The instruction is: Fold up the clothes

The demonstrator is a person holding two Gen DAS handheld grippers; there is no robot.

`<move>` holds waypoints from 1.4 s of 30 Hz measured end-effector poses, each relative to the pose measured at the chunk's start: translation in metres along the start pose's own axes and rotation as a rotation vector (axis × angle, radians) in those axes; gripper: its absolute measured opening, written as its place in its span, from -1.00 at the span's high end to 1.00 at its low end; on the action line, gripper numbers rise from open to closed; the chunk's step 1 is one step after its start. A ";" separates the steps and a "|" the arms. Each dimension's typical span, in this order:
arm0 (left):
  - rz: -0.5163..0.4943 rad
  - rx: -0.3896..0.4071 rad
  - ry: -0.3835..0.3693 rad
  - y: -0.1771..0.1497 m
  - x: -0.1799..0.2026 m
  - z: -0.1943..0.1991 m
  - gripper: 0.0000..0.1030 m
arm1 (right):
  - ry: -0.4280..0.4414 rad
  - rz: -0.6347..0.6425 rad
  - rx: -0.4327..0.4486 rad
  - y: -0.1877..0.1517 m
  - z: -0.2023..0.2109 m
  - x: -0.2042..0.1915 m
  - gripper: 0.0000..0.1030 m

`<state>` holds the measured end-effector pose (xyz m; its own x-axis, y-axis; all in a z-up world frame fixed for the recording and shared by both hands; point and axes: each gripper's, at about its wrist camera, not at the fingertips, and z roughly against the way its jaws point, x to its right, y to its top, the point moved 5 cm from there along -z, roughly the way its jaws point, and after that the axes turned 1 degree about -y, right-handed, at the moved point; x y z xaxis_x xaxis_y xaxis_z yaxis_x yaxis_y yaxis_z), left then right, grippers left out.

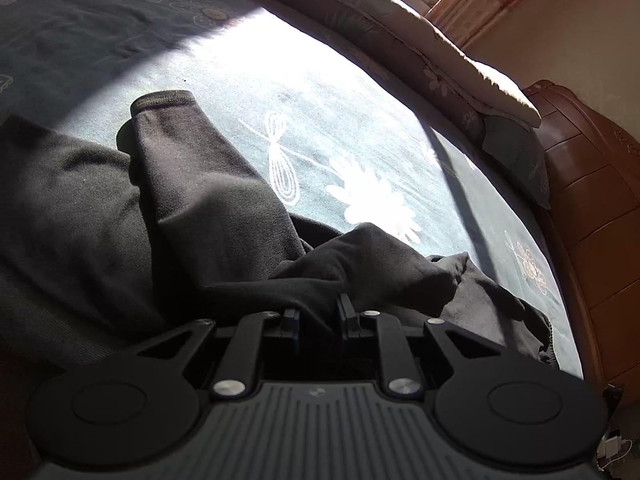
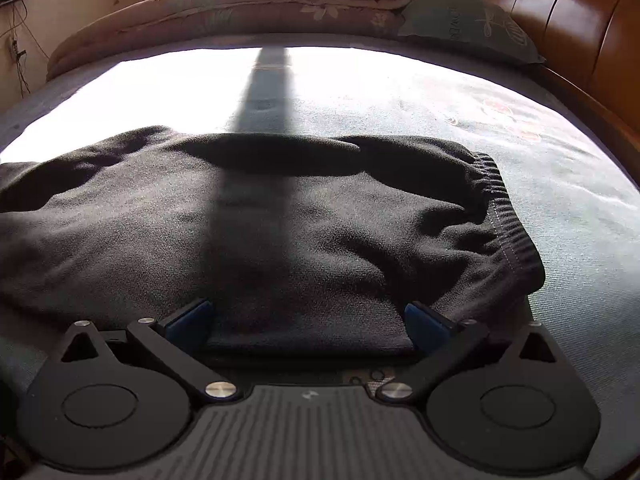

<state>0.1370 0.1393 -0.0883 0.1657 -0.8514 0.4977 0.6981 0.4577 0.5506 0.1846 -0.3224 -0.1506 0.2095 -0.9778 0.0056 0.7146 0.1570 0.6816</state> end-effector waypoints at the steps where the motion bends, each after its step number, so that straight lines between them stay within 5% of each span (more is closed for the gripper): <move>1: -0.017 0.024 0.019 0.008 0.001 0.008 0.65 | -0.002 0.005 -0.012 0.001 0.000 -0.001 -1.00; 4: -0.068 0.097 0.075 0.034 0.003 0.031 0.61 | -0.008 0.010 -0.054 0.006 0.003 -0.002 -1.00; 7: -0.120 0.143 0.052 0.059 0.012 0.031 0.56 | 0.000 0.033 -0.037 0.021 0.017 -0.007 -1.00; 13: -0.234 -0.015 -0.146 0.081 0.056 -0.051 0.55 | 0.129 0.128 0.091 0.086 0.036 -0.050 -1.00; 19: -0.258 -0.248 -0.311 0.060 0.078 -0.138 0.54 | 0.409 0.087 0.084 0.127 0.011 -0.109 -1.00; 25: -0.156 -0.400 -0.322 0.029 0.037 -0.137 0.50 | 0.669 0.107 0.019 0.159 -0.019 -0.171 -1.00; 29: -0.076 -0.386 -0.329 0.024 0.010 -0.125 0.45 | 0.771 0.173 -0.097 0.156 -0.048 -0.209 -1.00; 33: -0.036 -0.352 -0.346 0.026 0.003 -0.124 0.43 | 0.762 0.225 -0.273 0.137 -0.080 -0.233 -1.00; 42: -0.082 -0.390 -0.426 0.038 0.013 -0.143 0.12 | 0.678 0.261 -0.173 0.152 -0.096 -0.250 -1.00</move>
<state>0.2651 0.1093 -0.1566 -0.1385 -0.6651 0.7338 0.9149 0.1977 0.3519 0.3051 -0.0404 -0.1190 0.7122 -0.6147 -0.3390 0.6685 0.4469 0.5944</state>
